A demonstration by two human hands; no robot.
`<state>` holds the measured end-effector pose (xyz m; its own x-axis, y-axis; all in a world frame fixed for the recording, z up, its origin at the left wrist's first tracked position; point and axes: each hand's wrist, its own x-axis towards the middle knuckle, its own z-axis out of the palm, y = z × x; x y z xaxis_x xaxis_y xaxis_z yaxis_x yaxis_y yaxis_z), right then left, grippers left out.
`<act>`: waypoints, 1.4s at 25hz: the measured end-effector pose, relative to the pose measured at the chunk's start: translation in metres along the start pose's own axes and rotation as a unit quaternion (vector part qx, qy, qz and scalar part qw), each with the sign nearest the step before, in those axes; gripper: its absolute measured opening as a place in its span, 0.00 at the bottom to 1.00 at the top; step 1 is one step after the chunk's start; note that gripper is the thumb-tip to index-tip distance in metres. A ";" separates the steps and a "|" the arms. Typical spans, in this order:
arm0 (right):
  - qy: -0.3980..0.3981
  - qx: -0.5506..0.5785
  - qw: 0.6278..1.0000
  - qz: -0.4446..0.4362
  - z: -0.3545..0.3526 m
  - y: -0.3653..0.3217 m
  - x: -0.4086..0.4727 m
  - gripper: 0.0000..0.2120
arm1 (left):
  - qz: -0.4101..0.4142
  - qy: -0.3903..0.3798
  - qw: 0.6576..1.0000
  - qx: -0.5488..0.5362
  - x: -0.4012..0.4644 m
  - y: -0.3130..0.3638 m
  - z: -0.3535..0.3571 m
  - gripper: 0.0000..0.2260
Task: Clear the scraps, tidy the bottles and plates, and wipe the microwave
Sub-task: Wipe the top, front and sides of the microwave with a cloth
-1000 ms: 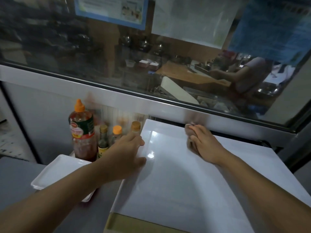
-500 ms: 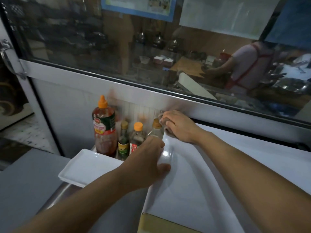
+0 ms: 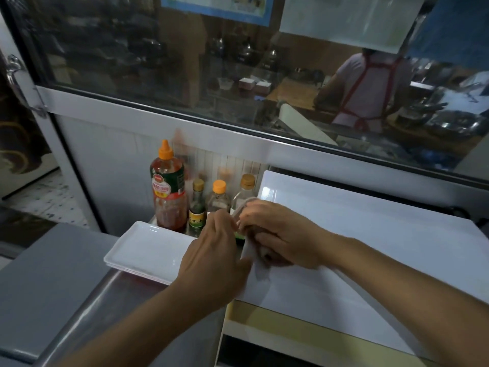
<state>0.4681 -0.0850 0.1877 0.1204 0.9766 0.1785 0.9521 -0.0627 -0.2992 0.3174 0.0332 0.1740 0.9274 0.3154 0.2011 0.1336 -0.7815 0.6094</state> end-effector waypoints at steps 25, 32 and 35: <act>0.083 -0.042 0.985 0.146 -0.014 -0.008 -0.108 0.19 | 0.090 -0.012 0.985 0.146 0.015 0.054 0.035 0.12; 0.029 -0.097 0.954 0.281 -0.042 0.038 -0.115 0.26 | 0.048 -0.015 0.974 0.221 0.025 0.069 0.042 0.15; 0.021 -0.118 0.942 0.314 -0.046 0.045 -0.110 0.25 | 0.025 -0.015 0.968 0.248 0.027 0.082 0.046 0.15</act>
<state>0.5104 -0.2051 0.1982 0.6864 0.7235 0.0737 0.7253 -0.6738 -0.1414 0.3688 -0.0469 0.1943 0.9460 0.2603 0.1930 0.2328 -0.9603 0.1539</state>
